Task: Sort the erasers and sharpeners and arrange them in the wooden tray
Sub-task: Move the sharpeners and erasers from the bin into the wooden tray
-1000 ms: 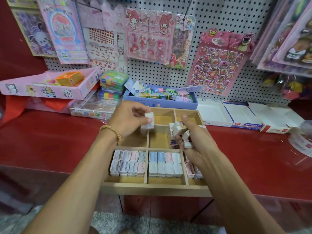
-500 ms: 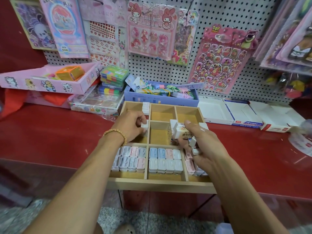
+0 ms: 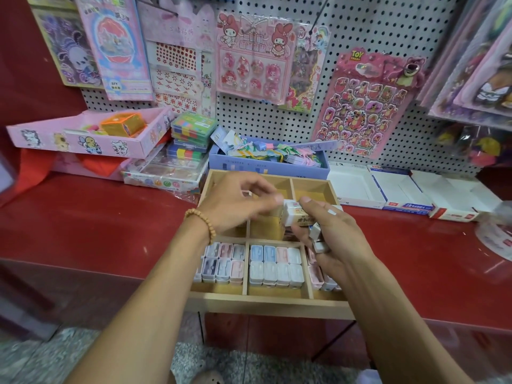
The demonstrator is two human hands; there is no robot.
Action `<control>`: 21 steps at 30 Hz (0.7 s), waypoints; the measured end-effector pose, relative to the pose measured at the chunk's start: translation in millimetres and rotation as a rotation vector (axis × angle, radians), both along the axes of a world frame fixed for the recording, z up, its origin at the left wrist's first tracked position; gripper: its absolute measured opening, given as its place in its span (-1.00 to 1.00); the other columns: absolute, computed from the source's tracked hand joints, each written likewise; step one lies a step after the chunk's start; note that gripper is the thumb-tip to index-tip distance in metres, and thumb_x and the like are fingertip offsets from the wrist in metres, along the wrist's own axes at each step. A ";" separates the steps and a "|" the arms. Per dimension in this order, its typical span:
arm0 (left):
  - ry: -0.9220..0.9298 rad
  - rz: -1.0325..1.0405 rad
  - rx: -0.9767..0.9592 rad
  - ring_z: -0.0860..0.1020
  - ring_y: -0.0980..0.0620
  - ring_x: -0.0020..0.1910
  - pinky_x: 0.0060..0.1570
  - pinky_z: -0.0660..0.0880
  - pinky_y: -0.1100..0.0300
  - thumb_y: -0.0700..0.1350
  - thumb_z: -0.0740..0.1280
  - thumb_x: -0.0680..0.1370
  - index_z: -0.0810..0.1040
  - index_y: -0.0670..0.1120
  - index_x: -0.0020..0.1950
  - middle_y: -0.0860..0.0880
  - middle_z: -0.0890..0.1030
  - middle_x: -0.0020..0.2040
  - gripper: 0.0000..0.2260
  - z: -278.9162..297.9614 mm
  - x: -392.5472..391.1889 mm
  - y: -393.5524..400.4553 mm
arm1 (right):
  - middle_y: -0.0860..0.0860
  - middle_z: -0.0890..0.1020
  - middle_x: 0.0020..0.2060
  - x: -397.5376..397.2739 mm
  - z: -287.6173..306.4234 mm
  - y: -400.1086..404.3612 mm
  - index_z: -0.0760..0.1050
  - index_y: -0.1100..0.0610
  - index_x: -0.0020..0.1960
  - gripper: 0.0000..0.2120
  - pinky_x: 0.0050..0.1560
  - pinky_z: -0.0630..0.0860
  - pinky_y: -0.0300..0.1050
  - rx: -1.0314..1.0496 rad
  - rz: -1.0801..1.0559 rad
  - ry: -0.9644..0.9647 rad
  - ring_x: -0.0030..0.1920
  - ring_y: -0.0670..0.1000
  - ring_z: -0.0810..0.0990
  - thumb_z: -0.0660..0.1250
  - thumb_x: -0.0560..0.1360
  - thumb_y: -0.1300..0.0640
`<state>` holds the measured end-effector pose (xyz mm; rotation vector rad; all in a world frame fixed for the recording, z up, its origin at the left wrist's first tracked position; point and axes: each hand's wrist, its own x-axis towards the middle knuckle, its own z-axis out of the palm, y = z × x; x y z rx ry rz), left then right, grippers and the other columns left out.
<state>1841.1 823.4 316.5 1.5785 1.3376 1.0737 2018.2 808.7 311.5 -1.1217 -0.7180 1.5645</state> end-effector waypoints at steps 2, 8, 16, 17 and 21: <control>0.071 -0.127 -0.037 0.63 0.15 -0.20 -0.06 0.59 0.19 -0.10 0.56 0.36 0.65 -0.05 -0.04 0.08 0.65 -0.17 -0.78 -1.9 9.8 -5.6 | 0.13 0.64 -0.22 -3.3 0.6 1.1 0.54 0.25 -0.11 -0.87 -0.35 0.62 -0.23 0.018 -0.009 0.001 -0.35 0.00 0.66 0.43 0.52 0.20; -0.031 -0.036 -0.026 0.56 0.15 -0.23 -0.13 0.52 0.27 -0.17 0.54 0.40 0.62 -0.14 -0.12 0.00 0.58 -0.22 -0.85 -7.9 12.5 -2.6 | 0.11 0.68 -0.25 -0.3 1.1 0.0 0.57 0.33 0.08 -0.61 -0.41 0.49 -0.27 0.140 0.101 -0.211 -0.37 -0.04 0.63 0.45 0.45 0.02; -0.462 -0.052 -0.120 0.64 0.04 -0.27 -0.29 0.60 0.26 -0.25 0.47 0.35 0.65 -0.12 -0.21 -0.05 0.67 -0.26 -0.93 0.3 13.6 -3.5 | 0.11 0.57 -0.25 8.1 0.2 1.9 0.65 0.22 0.07 -0.82 -0.42 0.44 -0.27 0.253 0.152 -0.349 -0.38 -0.09 0.51 0.42 0.53 0.14; -0.499 -0.037 -0.120 0.64 0.04 -0.28 -0.31 0.59 0.27 -0.28 0.44 0.40 0.64 -0.14 -0.16 -0.07 0.67 -0.24 -0.93 0.3 12.8 -2.5 | 0.10 0.57 -0.27 7.7 0.2 1.9 0.66 0.22 0.03 -0.85 -0.42 0.45 -0.27 0.264 0.154 -0.361 -0.38 -0.08 0.51 0.41 0.54 0.14; -0.376 0.123 -0.068 0.66 0.01 -0.28 -0.31 0.58 0.29 -0.31 0.40 0.50 0.63 -0.16 -0.08 -0.10 0.67 -0.22 -0.93 2.5 -6.3 3.4 | 0.09 0.55 -0.30 10.0 -0.7 4.5 0.61 0.22 -0.11 -0.84 -0.44 0.45 -0.23 0.256 0.096 -0.384 -0.41 -0.07 0.52 0.41 0.55 0.13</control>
